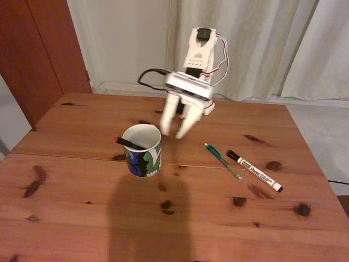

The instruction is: Clean up the desk and place the pens and markers into the cup

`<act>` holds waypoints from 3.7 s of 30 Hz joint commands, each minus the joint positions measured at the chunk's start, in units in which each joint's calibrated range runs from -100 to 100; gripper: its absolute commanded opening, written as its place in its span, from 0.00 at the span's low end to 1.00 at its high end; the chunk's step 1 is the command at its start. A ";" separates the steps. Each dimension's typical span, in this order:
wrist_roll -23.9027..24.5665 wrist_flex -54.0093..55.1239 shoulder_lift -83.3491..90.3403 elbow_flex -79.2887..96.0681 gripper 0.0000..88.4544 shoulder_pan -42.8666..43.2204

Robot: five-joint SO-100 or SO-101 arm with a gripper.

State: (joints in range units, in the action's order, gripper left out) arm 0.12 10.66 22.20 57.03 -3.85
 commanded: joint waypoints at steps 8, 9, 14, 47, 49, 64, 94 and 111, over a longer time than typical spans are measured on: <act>-4.10 -30.23 11.19 -2.47 0.05 11.53; -4.26 -33.33 11.68 -2.92 0.05 12.66; -4.52 -45.20 12.67 -4.73 0.05 17.96; -6.88 -54.83 -21.17 -27.27 0.19 23.67; -6.88 -54.83 -21.50 -27.27 0.21 23.67; -6.88 -54.83 -26.46 -27.18 0.21 21.34; -6.36 -54.57 -22.74 -23.84 0.01 17.88; 6.48 -8.64 -0.48 -7.16 0.01 3.25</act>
State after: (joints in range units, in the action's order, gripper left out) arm 5.45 -5.10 17.80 48.87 1.65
